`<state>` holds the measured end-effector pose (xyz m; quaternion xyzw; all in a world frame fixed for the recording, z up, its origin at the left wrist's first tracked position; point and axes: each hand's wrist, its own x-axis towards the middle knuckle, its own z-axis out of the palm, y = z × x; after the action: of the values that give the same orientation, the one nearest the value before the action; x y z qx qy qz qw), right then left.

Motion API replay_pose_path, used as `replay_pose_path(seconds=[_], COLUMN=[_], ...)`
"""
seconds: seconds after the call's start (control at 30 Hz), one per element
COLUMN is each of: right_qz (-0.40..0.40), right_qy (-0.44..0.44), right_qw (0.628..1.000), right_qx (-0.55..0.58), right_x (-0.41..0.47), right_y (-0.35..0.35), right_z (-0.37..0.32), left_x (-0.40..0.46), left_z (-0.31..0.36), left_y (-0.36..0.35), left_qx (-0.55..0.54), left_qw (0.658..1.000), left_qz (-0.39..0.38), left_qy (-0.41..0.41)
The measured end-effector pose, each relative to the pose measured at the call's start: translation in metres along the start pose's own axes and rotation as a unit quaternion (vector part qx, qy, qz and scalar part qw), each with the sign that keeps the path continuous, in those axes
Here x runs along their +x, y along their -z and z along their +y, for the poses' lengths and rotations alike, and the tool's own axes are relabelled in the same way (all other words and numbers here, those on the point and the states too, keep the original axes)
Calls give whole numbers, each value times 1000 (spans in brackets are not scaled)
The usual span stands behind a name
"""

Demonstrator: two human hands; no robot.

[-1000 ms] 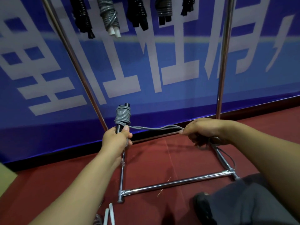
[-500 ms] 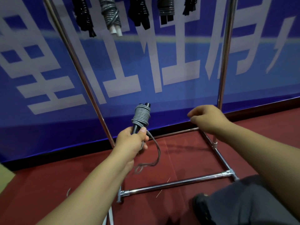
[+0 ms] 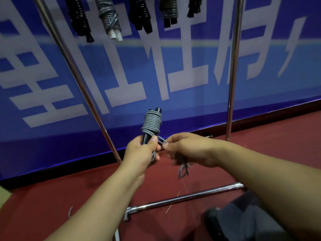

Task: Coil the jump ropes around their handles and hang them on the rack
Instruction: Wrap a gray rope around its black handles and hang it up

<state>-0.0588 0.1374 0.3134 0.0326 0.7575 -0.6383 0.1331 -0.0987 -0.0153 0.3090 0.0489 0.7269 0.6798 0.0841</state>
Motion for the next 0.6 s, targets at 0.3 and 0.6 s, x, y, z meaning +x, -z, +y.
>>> replay_pose_path(seconds=[0.3, 0.6], right_qz=[98, 107], right_qy=[12, 14], right_qw=[994, 989], right_qx=[-41, -96], right_x=[-3, -7], right_y=[6, 9], right_z=[-7, -14], left_x=[2, 12], left_z=[-2, -5], left_y=[5, 17], left_qx=[106, 239], left_qw=[992, 964], left_qz=[-4, 10], left_qy=[-72, -119])
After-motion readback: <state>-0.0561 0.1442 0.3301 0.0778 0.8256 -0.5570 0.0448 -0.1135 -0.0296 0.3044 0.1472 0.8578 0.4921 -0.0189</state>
